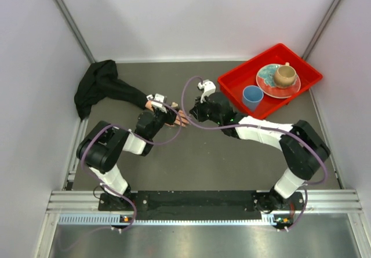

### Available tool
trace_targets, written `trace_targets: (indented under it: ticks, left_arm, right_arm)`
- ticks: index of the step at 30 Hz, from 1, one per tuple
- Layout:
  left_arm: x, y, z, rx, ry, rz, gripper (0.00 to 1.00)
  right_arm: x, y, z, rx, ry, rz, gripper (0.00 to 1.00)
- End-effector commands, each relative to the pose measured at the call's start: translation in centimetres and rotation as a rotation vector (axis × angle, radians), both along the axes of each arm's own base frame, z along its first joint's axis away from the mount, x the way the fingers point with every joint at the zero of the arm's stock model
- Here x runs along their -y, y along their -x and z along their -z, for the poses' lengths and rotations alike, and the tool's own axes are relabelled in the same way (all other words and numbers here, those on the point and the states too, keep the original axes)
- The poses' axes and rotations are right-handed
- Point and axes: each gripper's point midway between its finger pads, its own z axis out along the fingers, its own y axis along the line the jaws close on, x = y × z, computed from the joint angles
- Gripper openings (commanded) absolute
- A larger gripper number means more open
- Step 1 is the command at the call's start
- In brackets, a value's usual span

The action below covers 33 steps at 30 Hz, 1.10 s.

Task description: Paint the nails

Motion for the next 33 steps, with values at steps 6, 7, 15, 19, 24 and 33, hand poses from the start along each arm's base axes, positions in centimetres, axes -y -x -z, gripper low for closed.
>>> trace_targets:
  ticks: [6,7,15,19,24,33]
  left_arm:
    - [0.5,1.2,-8.4,0.334,0.073,0.099,0.00]
    - [0.3,1.4,-8.4,0.334,0.073,0.094,0.00]
    - [-3.8,1.7,-11.4,0.349,0.095,-0.111,0.00]
    - [-5.5,1.9,-11.5,0.332,0.081,-0.188,0.00]
    - [-5.2,1.7,-11.7,0.327,0.083,-0.177,0.00]
    - [-5.9,1.4,-11.8,0.311,0.073,-0.220,0.00]
  right_arm:
    - [-1.0,-2.8,0.9,0.031,-0.060,0.027,0.00]
    - [-1.0,-2.8,1.0,0.029,-0.059,0.027,0.00]
    - [-1.2,-3.5,1.8,0.031,-0.025,0.027,0.00]
    - [-1.7,-3.8,2.4,0.020,-0.020,0.019,0.00]
    - [-2.0,-4.3,2.4,0.026,-0.005,0.016,0.00]
    - [-2.6,-4.8,3.0,0.015,0.006,0.007,0.00]
